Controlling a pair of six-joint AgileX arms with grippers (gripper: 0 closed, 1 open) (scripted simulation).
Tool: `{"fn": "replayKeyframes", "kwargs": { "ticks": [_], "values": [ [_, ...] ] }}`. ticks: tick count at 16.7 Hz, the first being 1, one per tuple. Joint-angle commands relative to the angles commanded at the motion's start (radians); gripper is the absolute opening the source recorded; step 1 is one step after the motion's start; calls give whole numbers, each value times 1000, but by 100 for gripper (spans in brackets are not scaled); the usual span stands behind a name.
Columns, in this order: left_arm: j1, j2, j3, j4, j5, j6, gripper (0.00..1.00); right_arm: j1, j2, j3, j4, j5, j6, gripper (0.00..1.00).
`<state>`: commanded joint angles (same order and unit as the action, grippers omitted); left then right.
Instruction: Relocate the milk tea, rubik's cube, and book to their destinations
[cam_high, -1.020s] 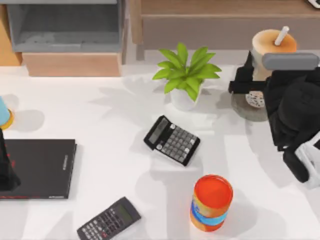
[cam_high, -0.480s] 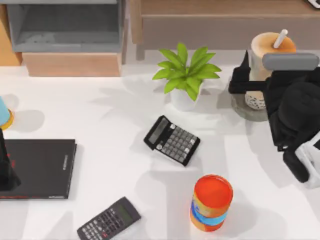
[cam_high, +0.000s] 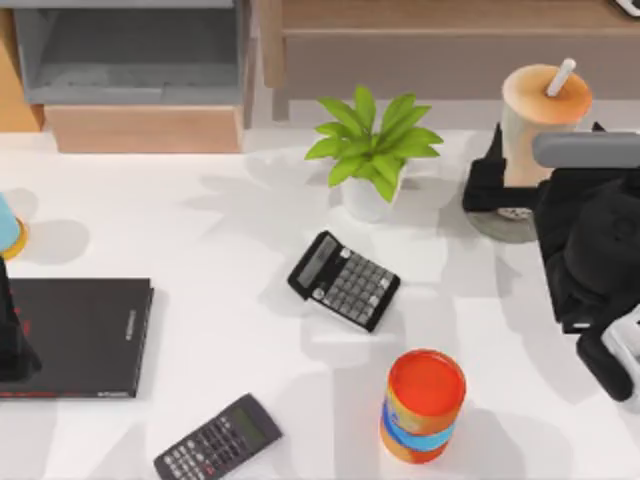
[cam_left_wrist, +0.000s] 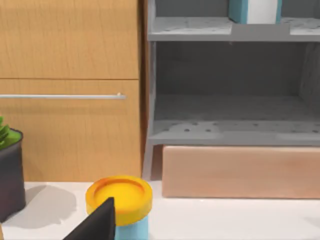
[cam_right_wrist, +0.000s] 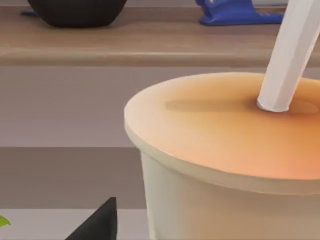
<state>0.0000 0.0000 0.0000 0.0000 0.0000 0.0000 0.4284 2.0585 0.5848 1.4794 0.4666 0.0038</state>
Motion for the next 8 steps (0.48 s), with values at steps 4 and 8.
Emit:
{"fn": "replayKeyframes", "kwargs": {
  "ticks": [4, 8],
  "values": [
    [0, 0, 0, 0, 0, 0, 100, -4, 1, 1, -5, -1, 0, 100],
    [0, 0, 0, 0, 0, 0, 100, 3, -87, -21, -86, 10, 0, 100]
  ]
}}
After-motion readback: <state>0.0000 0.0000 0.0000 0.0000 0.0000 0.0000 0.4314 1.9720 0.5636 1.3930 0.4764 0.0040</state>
